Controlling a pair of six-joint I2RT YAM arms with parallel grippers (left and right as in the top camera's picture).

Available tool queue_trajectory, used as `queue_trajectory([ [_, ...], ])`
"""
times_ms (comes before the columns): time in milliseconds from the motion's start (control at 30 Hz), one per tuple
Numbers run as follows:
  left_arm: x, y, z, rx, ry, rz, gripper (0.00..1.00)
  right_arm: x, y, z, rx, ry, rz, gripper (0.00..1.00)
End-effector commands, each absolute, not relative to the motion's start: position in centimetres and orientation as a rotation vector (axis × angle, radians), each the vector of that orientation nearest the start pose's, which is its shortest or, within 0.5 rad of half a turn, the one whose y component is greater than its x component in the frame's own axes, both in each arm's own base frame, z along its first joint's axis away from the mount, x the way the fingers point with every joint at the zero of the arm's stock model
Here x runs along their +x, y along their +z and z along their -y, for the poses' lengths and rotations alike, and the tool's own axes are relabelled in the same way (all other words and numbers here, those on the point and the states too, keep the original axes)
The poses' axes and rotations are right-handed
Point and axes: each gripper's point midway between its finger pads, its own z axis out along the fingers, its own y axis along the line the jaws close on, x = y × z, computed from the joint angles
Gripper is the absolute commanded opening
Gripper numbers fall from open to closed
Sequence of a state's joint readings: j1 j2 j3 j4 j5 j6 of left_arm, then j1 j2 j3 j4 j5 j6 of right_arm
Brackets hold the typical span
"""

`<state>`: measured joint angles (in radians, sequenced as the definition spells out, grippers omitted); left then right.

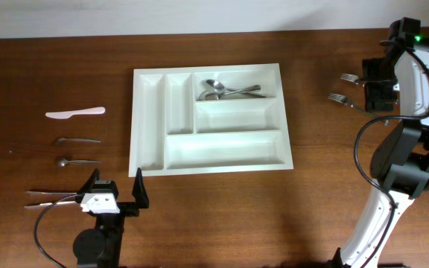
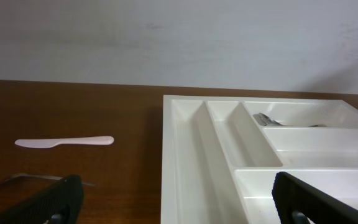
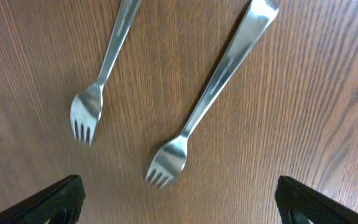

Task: Pack container
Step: 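Move the right gripper back over the metal forks, then lower the right gripper and close it on a fork handle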

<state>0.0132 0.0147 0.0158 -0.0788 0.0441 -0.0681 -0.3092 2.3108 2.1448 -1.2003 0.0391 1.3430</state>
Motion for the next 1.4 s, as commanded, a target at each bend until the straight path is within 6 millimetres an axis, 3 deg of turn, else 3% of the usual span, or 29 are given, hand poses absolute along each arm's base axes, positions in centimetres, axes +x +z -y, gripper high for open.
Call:
queue_trajectory([
  [0, 24.6, 15.7, 0.4, -0.021, -0.065, -1.647, 0.99, 46.9, 8.8, 17.6, -2.531, -0.044, 2.216, 0.99],
  [333, 24.6, 15.7, 0.4, -0.021, -0.065, -1.647, 0.99, 45.4, 5.5, 18.1, -2.478, 0.025, 2.125, 0.99],
  [733, 24.6, 15.7, 0.4, -0.021, -0.065, -1.647, 0.99, 45.6, 4.7, 17.5, -2.504, -0.024, 2.047, 0.99],
  [1133, 24.6, 15.7, 0.4, -0.021, -0.065, -1.647, 0.99, 44.7, 4.6, 16.6, -2.625, -0.038, 1.785, 0.99],
  [1367, 24.6, 15.7, 0.4, -0.021, -0.065, -1.646, 0.99, 44.8, 3.1, 16.1, -2.605, -0.050, 1.746, 0.99],
])
